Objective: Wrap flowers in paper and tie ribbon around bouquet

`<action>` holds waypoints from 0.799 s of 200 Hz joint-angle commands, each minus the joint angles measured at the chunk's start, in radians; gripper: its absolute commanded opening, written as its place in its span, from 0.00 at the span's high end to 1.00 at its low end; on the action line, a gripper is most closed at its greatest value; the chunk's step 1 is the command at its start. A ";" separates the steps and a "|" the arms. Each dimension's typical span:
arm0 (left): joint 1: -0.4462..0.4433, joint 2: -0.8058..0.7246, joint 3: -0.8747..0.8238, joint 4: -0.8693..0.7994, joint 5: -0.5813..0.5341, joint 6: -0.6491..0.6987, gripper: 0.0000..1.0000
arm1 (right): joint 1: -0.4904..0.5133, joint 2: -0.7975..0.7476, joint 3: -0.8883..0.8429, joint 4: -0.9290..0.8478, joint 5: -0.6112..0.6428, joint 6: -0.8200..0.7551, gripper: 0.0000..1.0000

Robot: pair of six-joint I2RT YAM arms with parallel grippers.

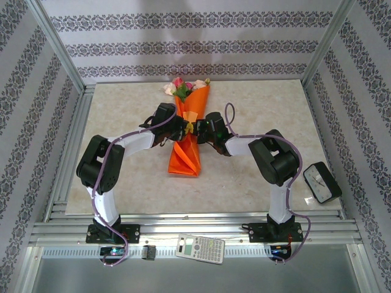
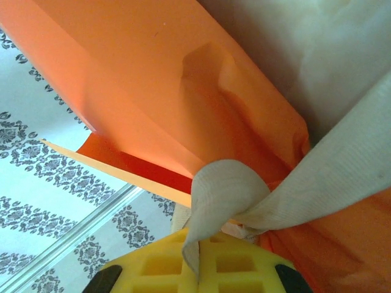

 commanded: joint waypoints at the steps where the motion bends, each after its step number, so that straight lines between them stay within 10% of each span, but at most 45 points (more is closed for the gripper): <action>1: 0.007 0.020 -0.002 0.001 -0.021 -0.013 0.86 | 0.005 -0.025 -0.020 0.024 0.017 0.006 1.00; 63: 0.015 0.034 -0.001 -0.001 -0.032 -0.004 0.78 | 0.005 -0.023 -0.013 0.021 0.014 0.004 1.00; 143: 0.028 0.053 -0.002 0.045 -0.051 0.026 0.98 | 0.000 -0.033 -0.018 0.017 -0.003 0.003 1.00; 160: 0.028 0.059 -0.010 0.085 -0.046 0.030 1.00 | 0.000 -0.048 -0.030 0.016 -0.008 0.010 0.84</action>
